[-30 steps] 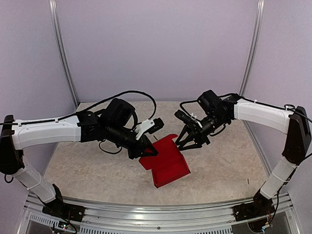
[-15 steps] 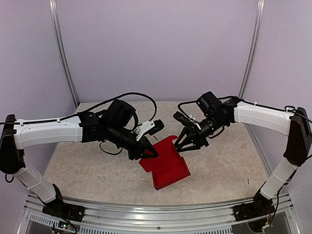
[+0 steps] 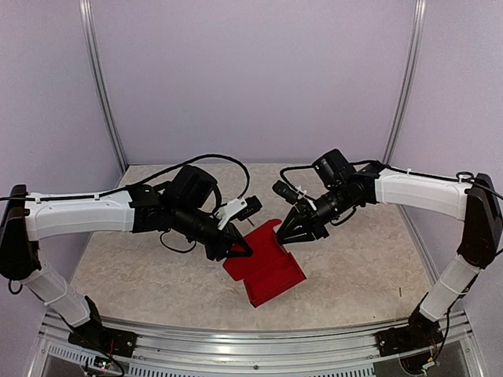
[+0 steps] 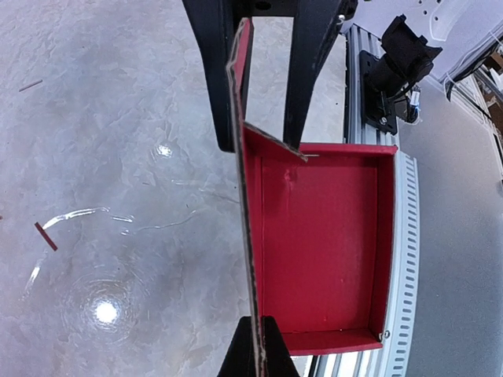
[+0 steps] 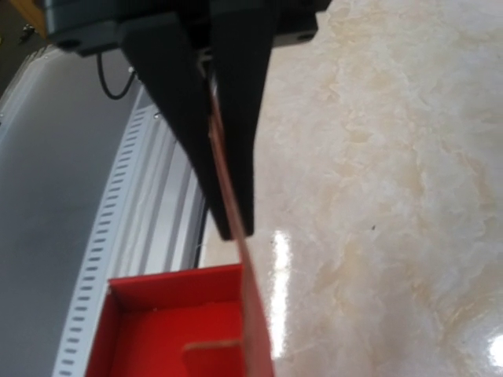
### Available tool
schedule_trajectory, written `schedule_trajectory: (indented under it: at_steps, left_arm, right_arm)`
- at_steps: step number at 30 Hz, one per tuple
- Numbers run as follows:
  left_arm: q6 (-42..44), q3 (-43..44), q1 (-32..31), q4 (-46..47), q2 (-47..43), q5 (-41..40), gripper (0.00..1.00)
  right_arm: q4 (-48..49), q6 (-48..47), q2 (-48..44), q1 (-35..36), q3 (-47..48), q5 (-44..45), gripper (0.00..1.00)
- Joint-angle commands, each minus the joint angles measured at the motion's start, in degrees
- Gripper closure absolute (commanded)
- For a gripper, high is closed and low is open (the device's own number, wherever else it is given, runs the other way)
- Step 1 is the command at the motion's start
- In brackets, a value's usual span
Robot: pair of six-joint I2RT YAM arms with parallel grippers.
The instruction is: Fold the paper box
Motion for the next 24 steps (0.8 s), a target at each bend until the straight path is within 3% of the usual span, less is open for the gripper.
schedule_trajectory:
  at_steps: [1, 10, 15, 19, 24]
  left_arm:
    - [0.0, 0.3, -1.2, 11.3, -0.5, 3.5, 1.0]
    - [-0.9, -0.5, -1.3, 13.5, -0.8, 4.2, 1.0]
    - [-0.8, -1.2, -1.4, 14.2, -1.3, 3.6, 1.0]
    - [0.3, -1.4, -1.4, 14.0, -1.7, 4.8, 1.0]
    - [2.1, -2.1, -1.9, 13.9, -3.3, 4.9, 0.99]
  right_arm:
    - [8.7, 3.8, -0.5, 3.9, -1.6, 5.1, 0.81]
    - [14.8, 8.0, -2.2, 5.6, -4.5, 17.4, 0.84]
    - [15.3, 7.6, -1.6, 5.7, -5.0, 12.1, 0.88]
    - [12.3, 3.2, -0.4, 6.4, -4.1, 8.8, 0.76]
    - [8.1, -1.6, 0.5, 6.4, -2.6, 6.0, 0.72]
